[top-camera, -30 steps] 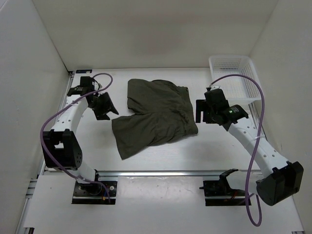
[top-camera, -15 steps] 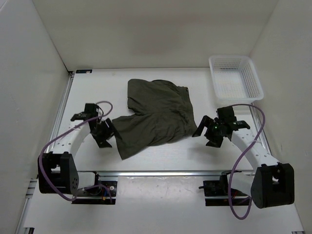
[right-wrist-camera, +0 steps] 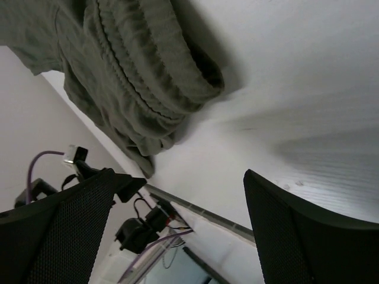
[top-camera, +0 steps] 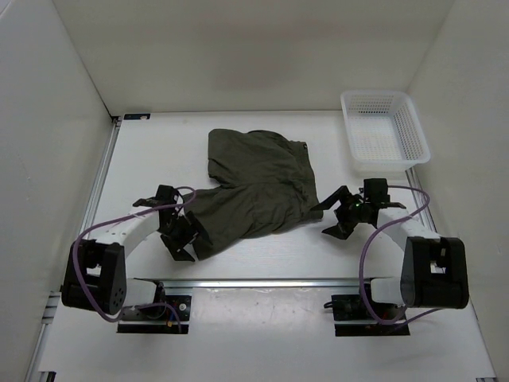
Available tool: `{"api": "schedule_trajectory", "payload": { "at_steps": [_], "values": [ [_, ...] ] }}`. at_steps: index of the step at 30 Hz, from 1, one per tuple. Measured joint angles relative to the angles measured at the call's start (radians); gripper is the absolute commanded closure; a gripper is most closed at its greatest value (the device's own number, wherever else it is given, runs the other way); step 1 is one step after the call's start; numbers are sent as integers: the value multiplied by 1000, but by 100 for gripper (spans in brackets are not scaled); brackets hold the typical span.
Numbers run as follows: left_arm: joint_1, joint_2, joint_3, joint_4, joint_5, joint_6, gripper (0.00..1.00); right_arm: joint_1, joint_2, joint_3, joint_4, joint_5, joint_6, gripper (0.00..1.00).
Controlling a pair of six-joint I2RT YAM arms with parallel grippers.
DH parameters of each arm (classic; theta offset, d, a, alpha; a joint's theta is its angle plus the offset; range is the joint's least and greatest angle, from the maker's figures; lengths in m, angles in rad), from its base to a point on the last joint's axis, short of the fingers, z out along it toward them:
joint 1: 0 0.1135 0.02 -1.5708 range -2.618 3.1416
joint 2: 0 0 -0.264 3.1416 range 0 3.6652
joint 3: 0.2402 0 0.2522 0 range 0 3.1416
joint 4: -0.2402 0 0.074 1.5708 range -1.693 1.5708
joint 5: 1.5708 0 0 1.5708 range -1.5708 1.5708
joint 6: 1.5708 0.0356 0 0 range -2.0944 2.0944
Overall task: Fold and stack the shorts
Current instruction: Flatten the shorts out
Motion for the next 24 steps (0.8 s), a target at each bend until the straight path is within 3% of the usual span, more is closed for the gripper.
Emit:
{"api": "schedule_trajectory", "payload": {
  "at_steps": [4,6,8,9,11,12,15,16,17,19,24],
  "values": [
    [-29,12,0,20,-8,-21,14,0,50,0,56,-23,63,11],
    [-45,37,0,38,-19,-32,25,0,75,-1,96,-29,98,14],
    [-56,80,0,52,-28,-38,42,0,100,-3,129,-29,120,20],
    [-61,105,0,58,-35,-40,69,0,120,-4,146,-30,132,22],
    [-69,155,11,53,-37,-47,90,0,161,-5,177,-29,148,28],
    [-72,167,15,54,-36,-44,90,0,182,-4,187,-27,152,30],
    [-77,189,56,50,-47,-26,90,11,240,24,178,-1,148,51],
    [-78,193,77,50,-51,-22,90,18,261,46,173,12,139,61],
    [-78,196,106,50,-54,-18,90,26,284,80,155,30,124,85],
    [-77,200,179,25,-62,-8,90,40,330,175,101,64,98,100],
    [-41,274,595,-79,-93,44,90,32,447,565,-61,128,23,100]
  ]
}}
